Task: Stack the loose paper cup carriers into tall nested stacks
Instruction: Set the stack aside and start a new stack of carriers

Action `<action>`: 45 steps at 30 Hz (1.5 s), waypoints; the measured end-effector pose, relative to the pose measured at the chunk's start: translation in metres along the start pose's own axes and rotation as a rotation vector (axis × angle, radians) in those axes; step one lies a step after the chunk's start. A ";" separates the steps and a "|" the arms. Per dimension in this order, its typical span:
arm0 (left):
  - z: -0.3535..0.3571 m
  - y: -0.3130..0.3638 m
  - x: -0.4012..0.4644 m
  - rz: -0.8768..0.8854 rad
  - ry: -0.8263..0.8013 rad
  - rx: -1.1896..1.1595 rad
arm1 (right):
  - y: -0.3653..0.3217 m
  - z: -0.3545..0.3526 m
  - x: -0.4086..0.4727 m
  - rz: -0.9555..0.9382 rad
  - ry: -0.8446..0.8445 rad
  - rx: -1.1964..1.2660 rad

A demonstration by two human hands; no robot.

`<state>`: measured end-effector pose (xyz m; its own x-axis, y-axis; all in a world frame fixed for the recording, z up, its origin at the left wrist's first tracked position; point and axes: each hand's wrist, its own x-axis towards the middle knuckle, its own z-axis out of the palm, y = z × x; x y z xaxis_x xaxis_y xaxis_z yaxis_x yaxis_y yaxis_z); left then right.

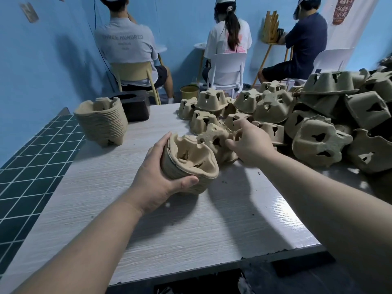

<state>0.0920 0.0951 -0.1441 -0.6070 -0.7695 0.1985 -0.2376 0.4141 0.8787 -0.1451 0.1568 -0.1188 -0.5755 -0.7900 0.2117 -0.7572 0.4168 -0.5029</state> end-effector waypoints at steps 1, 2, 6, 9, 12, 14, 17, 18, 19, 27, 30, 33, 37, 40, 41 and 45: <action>-0.001 0.000 0.000 -0.002 0.008 0.002 | 0.001 0.001 -0.001 -0.005 -0.001 0.045; -0.002 -0.001 0.000 -0.003 0.018 0.005 | 0.002 0.003 -0.001 -0.009 0.001 0.108; -0.004 -0.002 0.000 0.001 0.037 0.013 | 0.006 0.005 -0.002 -0.046 0.077 0.379; -0.005 -0.002 -0.001 0.003 0.041 0.019 | 0.000 -0.005 -0.003 -0.103 0.155 0.525; -0.008 -0.003 -0.003 0.006 0.043 0.002 | -0.010 -0.017 0.000 -0.112 0.198 0.593; -0.013 -0.005 -0.006 -0.004 0.063 0.002 | -0.018 -0.018 0.001 -0.087 0.170 0.653; -0.024 -0.008 -0.011 -0.018 0.096 0.033 | -0.030 -0.008 -0.001 -0.074 0.100 0.695; -0.028 -0.008 -0.013 -0.024 0.106 0.043 | -0.034 -0.003 -0.001 -0.078 0.094 0.682; -0.031 -0.010 -0.016 -0.030 0.117 0.051 | -0.038 0.002 0.000 -0.083 0.095 0.671; -0.055 -0.017 -0.034 -0.052 0.199 0.081 | -0.065 0.028 -0.007 -0.278 -0.175 0.498; -0.059 -0.018 -0.036 -0.052 0.195 0.071 | -0.061 0.031 -0.016 -0.394 -0.268 0.087; -0.061 -0.019 -0.037 -0.050 0.191 0.060 | -0.058 0.043 -0.016 -0.467 -0.283 -0.044; -0.063 -0.022 -0.038 -0.055 0.200 0.047 | -0.056 0.061 -0.006 -0.500 -0.204 -0.078; -0.062 -0.021 -0.039 -0.050 0.201 0.047 | -0.052 0.071 0.000 -0.487 -0.135 -0.101; -0.062 -0.020 -0.039 -0.048 0.201 0.044 | -0.051 0.073 0.001 -0.493 -0.094 -0.124; -0.061 -0.020 -0.039 -0.051 0.199 0.032 | -0.046 0.072 0.000 -0.505 0.069 -0.164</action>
<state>0.1666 0.0872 -0.1427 -0.4329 -0.8692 0.2389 -0.2901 0.3852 0.8760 -0.0880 0.1054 -0.1558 -0.1422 -0.8812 0.4509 -0.9802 0.0618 -0.1883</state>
